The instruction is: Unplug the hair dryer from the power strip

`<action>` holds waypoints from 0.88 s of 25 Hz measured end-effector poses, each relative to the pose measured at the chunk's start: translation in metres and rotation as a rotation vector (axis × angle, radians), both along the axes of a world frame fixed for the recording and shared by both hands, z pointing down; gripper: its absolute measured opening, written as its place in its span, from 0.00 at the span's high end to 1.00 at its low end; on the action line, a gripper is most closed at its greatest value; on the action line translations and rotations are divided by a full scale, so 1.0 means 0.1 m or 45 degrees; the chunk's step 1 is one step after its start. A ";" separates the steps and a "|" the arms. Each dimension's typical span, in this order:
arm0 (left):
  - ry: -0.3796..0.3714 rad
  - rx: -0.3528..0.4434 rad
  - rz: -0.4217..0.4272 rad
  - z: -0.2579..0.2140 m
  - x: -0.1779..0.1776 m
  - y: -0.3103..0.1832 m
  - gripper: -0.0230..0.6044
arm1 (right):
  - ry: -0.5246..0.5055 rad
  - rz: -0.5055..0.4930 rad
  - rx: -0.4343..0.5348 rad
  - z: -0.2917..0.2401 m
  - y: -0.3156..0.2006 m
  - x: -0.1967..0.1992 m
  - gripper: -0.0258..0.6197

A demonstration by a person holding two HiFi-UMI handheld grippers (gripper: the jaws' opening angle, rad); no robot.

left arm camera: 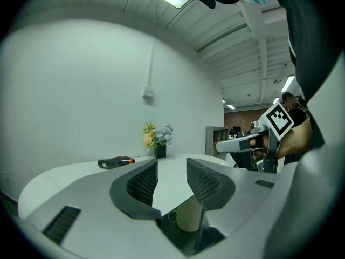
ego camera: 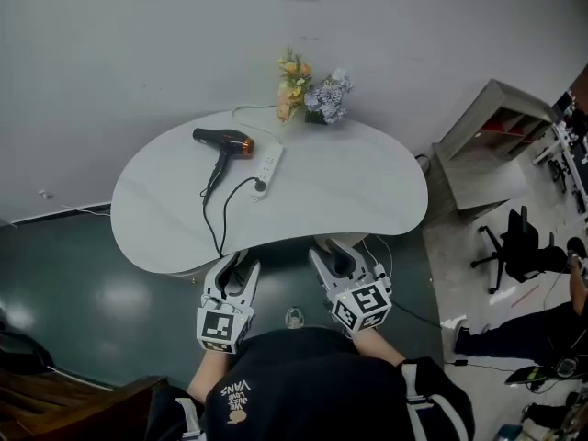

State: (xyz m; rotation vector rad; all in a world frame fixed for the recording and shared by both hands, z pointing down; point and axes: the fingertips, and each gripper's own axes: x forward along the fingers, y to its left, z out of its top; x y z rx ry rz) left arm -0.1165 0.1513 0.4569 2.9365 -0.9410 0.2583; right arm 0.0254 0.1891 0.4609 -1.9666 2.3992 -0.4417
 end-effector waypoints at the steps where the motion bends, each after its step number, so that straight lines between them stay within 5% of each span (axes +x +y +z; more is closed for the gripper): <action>1: 0.000 -0.003 -0.016 0.01 0.04 -0.02 0.71 | 0.000 -0.014 -0.005 0.02 -0.03 0.04 0.74; 13: -0.028 -0.084 -0.123 0.26 0.11 -0.38 0.57 | -0.010 -0.084 -0.079 0.26 -0.49 0.18 0.67; 22: -0.092 -0.122 0.022 0.33 0.08 -0.81 0.53 | -0.001 0.002 -0.129 0.30 -0.89 0.09 0.67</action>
